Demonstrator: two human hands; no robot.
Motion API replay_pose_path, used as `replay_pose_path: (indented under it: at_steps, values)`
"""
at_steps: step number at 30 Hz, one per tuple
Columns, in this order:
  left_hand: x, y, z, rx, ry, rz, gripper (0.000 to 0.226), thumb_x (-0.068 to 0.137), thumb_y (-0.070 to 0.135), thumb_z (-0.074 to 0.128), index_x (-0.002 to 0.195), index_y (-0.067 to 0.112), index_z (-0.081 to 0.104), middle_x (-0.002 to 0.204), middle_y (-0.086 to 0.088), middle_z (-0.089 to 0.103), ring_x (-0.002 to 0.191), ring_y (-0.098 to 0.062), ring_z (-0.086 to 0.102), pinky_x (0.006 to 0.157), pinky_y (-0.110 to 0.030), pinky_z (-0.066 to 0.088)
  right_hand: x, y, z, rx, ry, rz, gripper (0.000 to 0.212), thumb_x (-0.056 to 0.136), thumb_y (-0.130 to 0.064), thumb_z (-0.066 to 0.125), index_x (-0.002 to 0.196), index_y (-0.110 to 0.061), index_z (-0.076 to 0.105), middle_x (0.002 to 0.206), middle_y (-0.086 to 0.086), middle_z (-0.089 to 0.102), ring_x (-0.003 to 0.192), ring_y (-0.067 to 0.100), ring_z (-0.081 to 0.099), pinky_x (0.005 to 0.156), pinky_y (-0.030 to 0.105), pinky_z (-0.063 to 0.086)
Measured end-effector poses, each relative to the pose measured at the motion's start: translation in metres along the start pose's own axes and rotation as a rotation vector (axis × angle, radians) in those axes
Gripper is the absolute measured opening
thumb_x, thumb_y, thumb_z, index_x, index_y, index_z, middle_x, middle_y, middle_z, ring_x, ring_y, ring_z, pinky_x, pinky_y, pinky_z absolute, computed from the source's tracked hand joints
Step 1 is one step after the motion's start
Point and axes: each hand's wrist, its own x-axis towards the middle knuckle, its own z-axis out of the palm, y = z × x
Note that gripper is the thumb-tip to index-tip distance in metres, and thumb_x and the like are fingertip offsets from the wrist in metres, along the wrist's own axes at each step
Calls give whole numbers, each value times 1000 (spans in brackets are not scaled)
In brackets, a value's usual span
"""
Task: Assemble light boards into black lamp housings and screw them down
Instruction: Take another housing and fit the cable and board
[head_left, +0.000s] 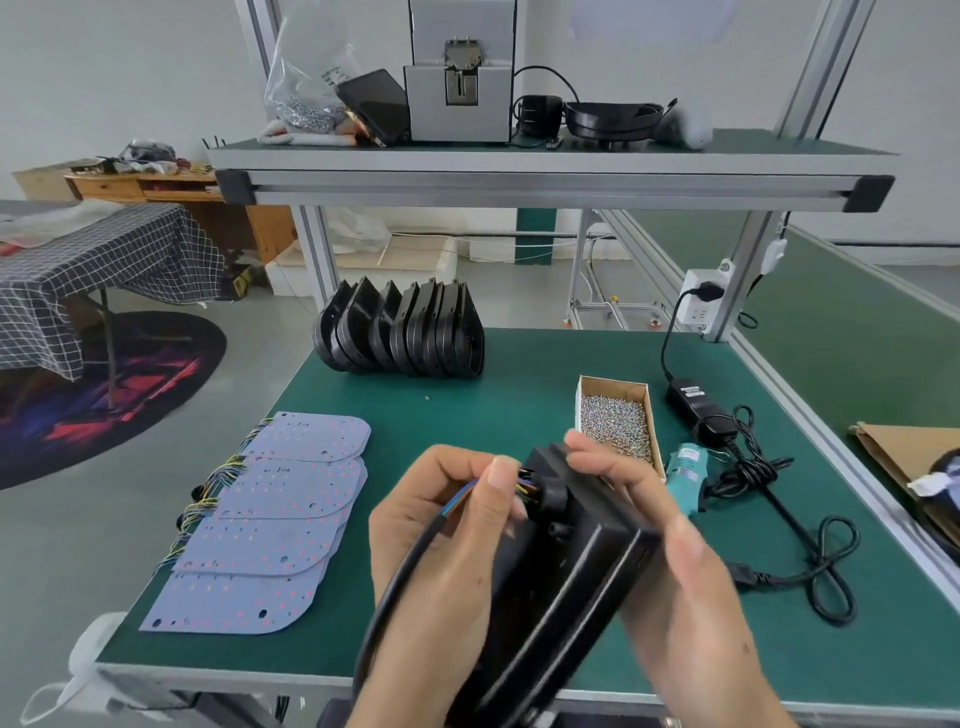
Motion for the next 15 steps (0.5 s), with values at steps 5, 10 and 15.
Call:
replay_pose_path:
  at_steps: [5,10,15]
  values:
    - [7,9,1,115,-256,-26,22,87,43,71,79,22,69,65,-2,69,59,-10,59,62,-17,48,4,-21,-33,-490,-264,-86,43,78,-59,73,114,-35,80,156,-19,47,150,5,37,120,46,32]
    - [8,14,12,94,-307,-64,20,83,43,71,82,24,67,66,-2,69,59,-8,59,62,-16,48,21,-36,-45,-730,-280,-34,30,77,-54,67,104,-44,76,147,-35,48,141,-12,39,120,42,30]
    - [6,13,13,136,-282,-74,19,75,44,77,73,27,70,61,-2,69,56,-9,60,61,-25,50,13,-25,-44,-718,-269,24,17,77,-47,79,93,-41,75,138,-32,56,136,-6,49,120,40,34]
